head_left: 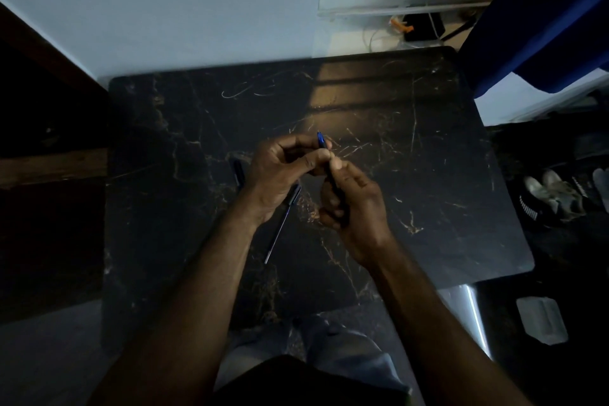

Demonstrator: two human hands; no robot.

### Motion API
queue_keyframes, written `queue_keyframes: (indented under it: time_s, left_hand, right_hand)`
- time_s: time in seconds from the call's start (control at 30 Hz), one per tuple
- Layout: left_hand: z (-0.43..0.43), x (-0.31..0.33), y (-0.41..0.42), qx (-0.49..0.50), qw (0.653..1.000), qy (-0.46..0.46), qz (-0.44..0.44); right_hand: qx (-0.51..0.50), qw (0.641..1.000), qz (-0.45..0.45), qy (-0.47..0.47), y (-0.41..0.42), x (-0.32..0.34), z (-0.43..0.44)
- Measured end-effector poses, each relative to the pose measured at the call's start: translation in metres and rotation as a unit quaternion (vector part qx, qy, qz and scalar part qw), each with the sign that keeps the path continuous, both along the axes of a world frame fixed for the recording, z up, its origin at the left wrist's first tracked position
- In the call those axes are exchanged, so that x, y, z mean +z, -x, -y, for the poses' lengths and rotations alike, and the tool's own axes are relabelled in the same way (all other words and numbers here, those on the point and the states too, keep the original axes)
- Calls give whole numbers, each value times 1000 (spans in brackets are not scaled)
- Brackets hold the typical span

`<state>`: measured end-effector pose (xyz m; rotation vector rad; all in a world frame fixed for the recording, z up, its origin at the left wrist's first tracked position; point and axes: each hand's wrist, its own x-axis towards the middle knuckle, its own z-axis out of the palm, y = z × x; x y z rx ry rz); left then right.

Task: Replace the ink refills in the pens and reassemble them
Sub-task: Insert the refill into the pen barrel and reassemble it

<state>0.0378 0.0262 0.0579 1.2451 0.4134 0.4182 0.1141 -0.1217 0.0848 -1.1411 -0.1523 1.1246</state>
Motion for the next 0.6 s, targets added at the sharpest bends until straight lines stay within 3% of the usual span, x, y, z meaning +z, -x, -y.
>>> queue_keyframes:
  time_s: [0.07,0.3,0.4,0.43,0.5,0.57,0.6]
  left_hand:
    - [-1,0,-2,-7,1000,-3,5]
    - [2,-8,-13,-31,998,-17,51]
    - [-2,-24,-8,-38,999,6,33]
    - [-4,-33,-5,-23,1000,4,-6]
    - [-8,-57,-2,17,983,-77,-163]
    - [-9,-83,4,19,913,-241,-330]
    - [-7,-94,8,12,876,-305,-374]
  right_hand:
    - [-19,1000,6,-9,1,0,-1]
    - [2,987,-129,-98,3,-5,0]
    - [-2,990,-116,-83,3,-10,-1]
    - [-7,993,-101,-68,3,-11,0]
    - [-16,996,-75,-45,2,-13,2]
    - [-15,998,-58,-25,1,-16,7]
    - [-13,999,-49,-17,1,-18,10]
